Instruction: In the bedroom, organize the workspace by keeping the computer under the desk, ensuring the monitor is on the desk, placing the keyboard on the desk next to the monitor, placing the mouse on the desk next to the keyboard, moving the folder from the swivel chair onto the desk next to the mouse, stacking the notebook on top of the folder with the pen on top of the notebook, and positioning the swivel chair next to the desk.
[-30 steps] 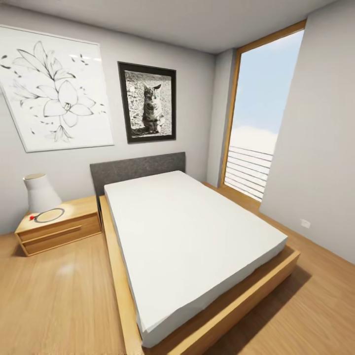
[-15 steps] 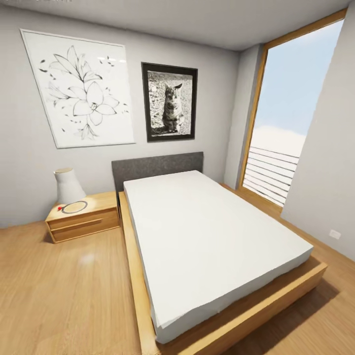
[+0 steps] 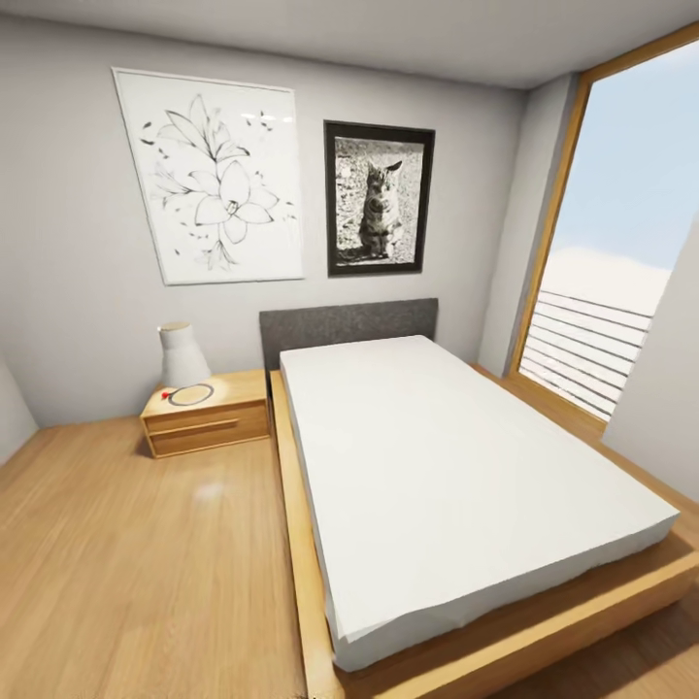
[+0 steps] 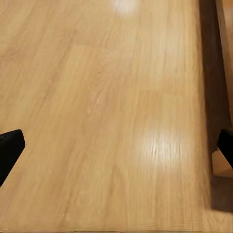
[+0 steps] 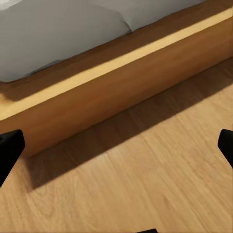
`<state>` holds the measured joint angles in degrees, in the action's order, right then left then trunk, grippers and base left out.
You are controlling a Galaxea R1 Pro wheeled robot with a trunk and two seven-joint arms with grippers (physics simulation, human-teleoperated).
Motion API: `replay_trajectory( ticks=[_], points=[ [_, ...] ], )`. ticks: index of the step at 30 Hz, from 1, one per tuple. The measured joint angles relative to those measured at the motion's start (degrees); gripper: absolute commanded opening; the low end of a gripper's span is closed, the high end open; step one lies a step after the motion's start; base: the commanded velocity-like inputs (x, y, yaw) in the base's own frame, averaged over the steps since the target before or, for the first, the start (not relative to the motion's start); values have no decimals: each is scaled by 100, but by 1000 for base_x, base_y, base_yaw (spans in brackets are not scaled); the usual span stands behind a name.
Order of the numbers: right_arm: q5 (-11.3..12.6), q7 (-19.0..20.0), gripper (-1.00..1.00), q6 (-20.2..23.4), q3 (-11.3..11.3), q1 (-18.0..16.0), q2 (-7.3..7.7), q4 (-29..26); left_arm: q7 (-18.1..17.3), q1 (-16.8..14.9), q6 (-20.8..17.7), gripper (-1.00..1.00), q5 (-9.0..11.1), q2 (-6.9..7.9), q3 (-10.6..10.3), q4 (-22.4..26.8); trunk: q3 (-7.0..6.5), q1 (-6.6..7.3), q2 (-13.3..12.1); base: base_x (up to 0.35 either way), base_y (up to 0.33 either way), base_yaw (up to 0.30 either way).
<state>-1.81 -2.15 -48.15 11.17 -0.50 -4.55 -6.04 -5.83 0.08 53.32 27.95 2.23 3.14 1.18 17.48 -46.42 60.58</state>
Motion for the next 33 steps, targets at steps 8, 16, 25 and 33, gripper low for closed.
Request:
replay_trajectory(
  ticks=[8,16,25,33],
  points=[
    [0,0,100,-29,0,0,0,12,6,0,-32,100,0,-44,-2,-1,22,0,0,0,-41,258],
    [0,-1,100,-21,0,0,0,18,17,0,-48,100,4,-54,-2,-1,44,0,0,0,-184,262],
    [0,-1,100,-15,0,0,0,22,18,0,-60,100,3,-49,0,-1,66,0,0,0,-30,265],
    [0,-1,100,16,-8,0,5,23,18,0,-61,100,0,-61,-3,-1,76,0,0,0,-1,271]
  ],
)
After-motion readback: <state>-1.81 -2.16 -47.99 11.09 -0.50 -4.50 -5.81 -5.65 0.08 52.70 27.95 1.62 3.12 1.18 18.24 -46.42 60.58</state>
